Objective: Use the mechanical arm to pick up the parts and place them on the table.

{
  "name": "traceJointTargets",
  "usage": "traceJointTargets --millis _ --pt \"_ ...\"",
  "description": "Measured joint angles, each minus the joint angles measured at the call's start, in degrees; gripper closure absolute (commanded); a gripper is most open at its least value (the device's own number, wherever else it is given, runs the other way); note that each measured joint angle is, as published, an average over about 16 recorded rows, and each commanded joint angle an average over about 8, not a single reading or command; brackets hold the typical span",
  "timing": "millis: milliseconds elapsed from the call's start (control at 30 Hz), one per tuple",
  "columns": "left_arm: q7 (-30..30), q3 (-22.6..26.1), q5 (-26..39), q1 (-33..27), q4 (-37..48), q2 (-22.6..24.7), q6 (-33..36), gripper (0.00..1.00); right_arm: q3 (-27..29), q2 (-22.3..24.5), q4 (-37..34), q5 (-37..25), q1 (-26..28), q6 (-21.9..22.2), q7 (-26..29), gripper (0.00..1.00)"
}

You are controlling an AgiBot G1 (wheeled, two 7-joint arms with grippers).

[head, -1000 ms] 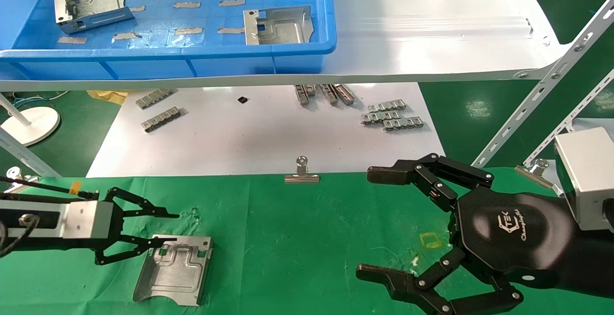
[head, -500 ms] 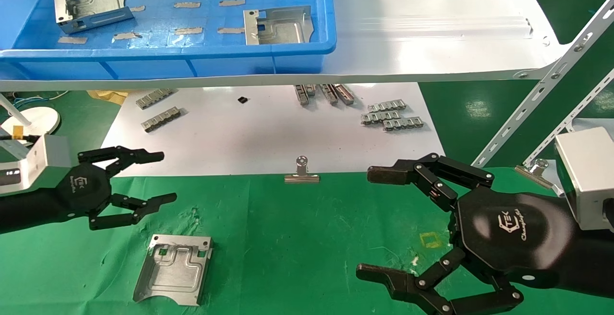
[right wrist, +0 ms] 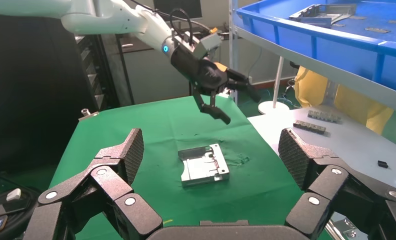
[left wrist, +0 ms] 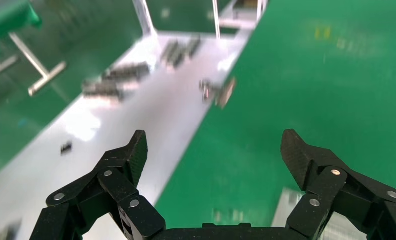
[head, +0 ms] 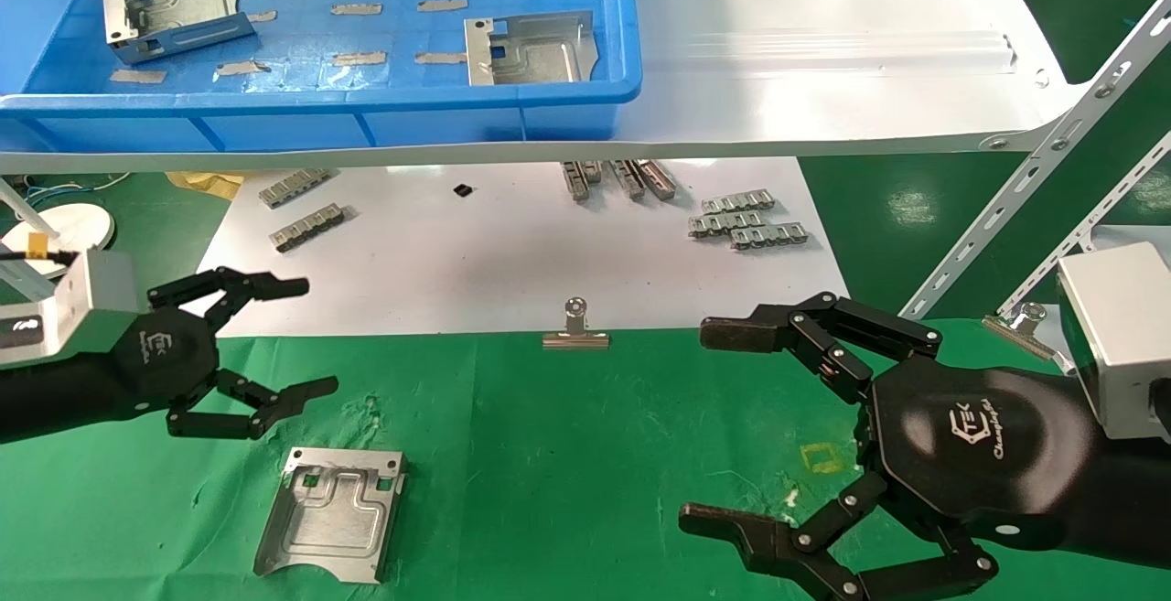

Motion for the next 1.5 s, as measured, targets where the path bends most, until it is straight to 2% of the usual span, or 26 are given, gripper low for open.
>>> traceJointTargets --millis 1500 --pt "-32.6 -26.8 -2.3 21.9 -47.0 -6.2 -4.4 0.00 0.0 0.0 0.0 0.0 0.0 0.0 0.0 0.00"
